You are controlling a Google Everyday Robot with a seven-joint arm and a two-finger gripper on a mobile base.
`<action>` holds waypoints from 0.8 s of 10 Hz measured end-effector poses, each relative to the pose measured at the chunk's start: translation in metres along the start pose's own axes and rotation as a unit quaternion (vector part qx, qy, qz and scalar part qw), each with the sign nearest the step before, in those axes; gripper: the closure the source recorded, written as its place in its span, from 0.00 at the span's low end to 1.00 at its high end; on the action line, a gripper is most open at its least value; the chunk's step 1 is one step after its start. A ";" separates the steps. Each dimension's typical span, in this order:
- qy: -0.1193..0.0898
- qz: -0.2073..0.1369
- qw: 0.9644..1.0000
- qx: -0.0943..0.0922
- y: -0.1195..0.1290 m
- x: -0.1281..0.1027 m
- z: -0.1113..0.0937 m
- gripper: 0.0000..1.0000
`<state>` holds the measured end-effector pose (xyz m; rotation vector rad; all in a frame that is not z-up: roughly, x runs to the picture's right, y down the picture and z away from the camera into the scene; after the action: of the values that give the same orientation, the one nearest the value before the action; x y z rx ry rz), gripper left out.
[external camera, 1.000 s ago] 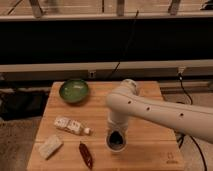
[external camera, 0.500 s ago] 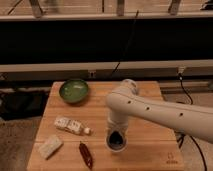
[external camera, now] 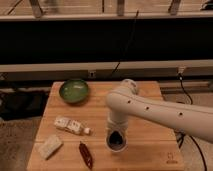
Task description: Place the eraser in the ceramic cup
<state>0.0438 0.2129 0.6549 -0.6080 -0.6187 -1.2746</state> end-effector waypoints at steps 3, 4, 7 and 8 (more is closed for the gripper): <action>-0.001 -0.003 1.000 0.000 0.000 0.000 0.000 0.94; -0.002 -0.005 1.000 0.000 0.000 0.000 0.001 0.94; -0.003 -0.009 1.000 0.001 -0.001 0.000 0.001 0.94; -0.003 -0.010 1.000 0.001 -0.001 0.000 0.001 0.94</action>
<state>0.0432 0.2129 0.6558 -0.6066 -0.6321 -1.2914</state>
